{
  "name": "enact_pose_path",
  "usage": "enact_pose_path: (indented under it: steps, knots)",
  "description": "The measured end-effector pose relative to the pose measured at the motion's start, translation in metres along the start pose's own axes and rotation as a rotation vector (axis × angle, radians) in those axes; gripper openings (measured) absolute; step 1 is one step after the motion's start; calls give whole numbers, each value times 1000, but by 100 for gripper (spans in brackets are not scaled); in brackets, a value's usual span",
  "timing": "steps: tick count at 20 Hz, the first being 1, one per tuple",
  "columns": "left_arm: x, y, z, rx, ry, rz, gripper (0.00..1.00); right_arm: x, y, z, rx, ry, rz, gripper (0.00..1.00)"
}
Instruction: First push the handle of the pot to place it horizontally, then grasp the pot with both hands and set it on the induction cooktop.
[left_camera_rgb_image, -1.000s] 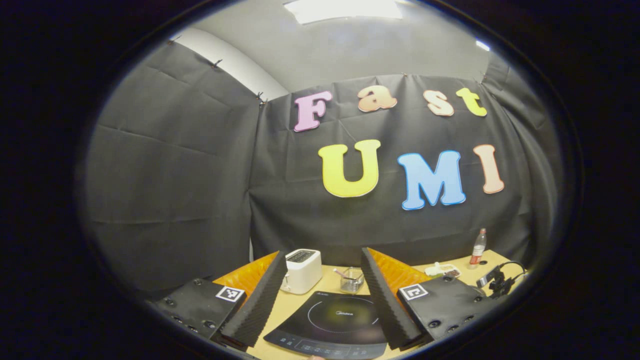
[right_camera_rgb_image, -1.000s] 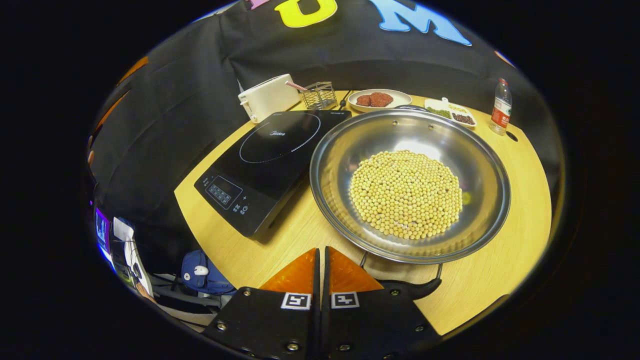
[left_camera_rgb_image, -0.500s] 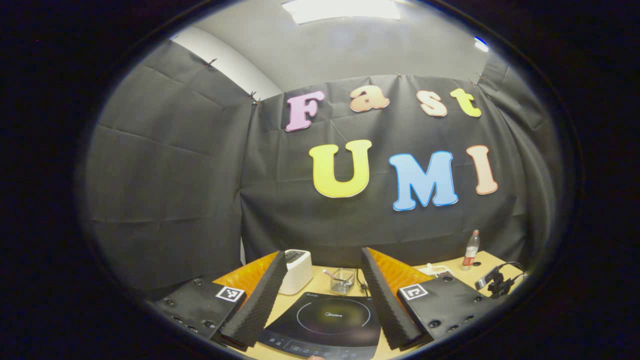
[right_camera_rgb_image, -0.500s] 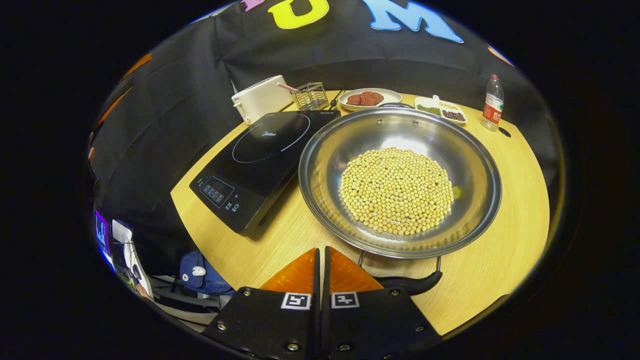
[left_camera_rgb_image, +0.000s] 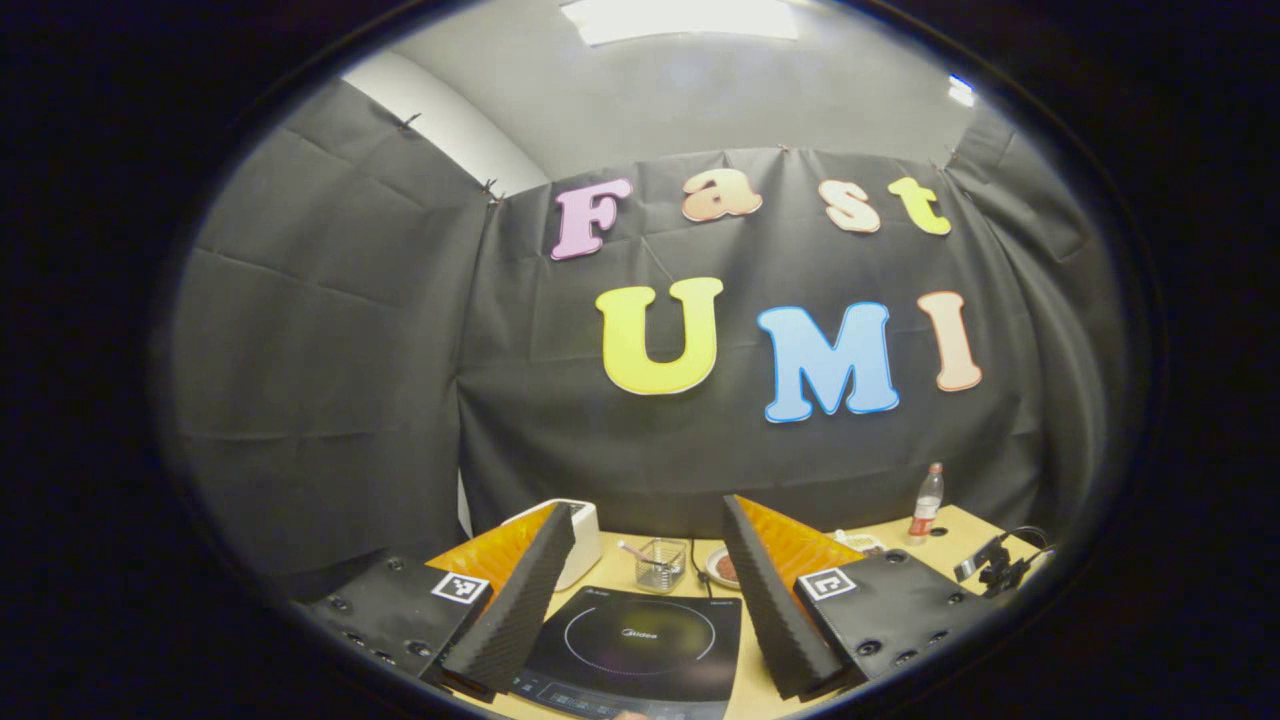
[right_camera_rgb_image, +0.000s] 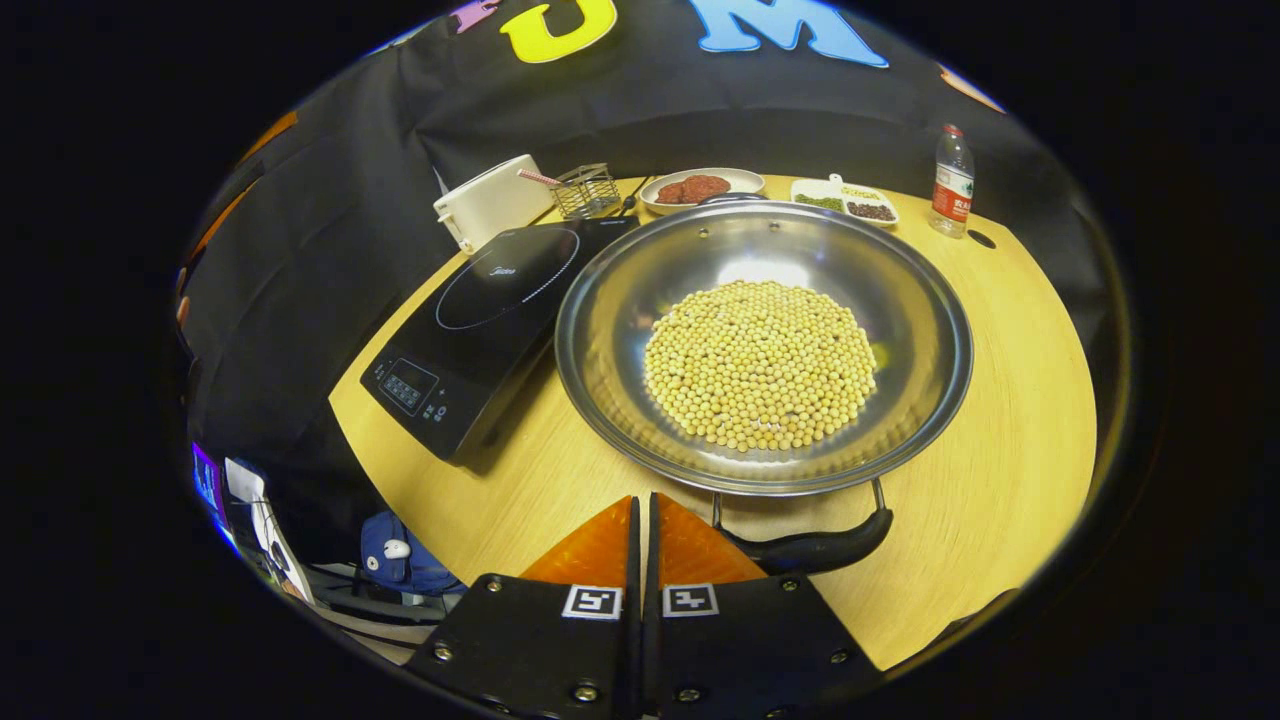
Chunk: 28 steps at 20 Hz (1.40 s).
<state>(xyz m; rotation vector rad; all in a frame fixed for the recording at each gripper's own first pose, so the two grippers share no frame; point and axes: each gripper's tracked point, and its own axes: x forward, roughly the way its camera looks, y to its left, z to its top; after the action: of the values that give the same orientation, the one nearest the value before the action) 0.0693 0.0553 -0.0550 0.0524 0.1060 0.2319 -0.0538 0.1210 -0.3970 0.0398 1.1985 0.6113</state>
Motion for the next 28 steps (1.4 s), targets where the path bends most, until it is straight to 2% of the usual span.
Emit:
enact_pose_path:
  steps: [2, 17, 18, 25, 28]
  knots:
    - [3, -6, -2, -5, 4, -6, 99, -1, -8, -1, 2, 2, -13, 1]
    - [14, -45, -7, -7, 13, -33, 96, -14, -82, -8, -2, 27, -137, 1]
    - [14, -46, -8, -6, 13, -33, 99, -15, -88, -8, -8, 30, -152, 1]
    - [16, -54, -11, 2, 21, -19, 99, -19, -137, -3, -95, 61, -264, 1]
    - [18, -55, -14, 4, 29, -9, 94, -19, -153, 1, -127, 69, -293, 1]
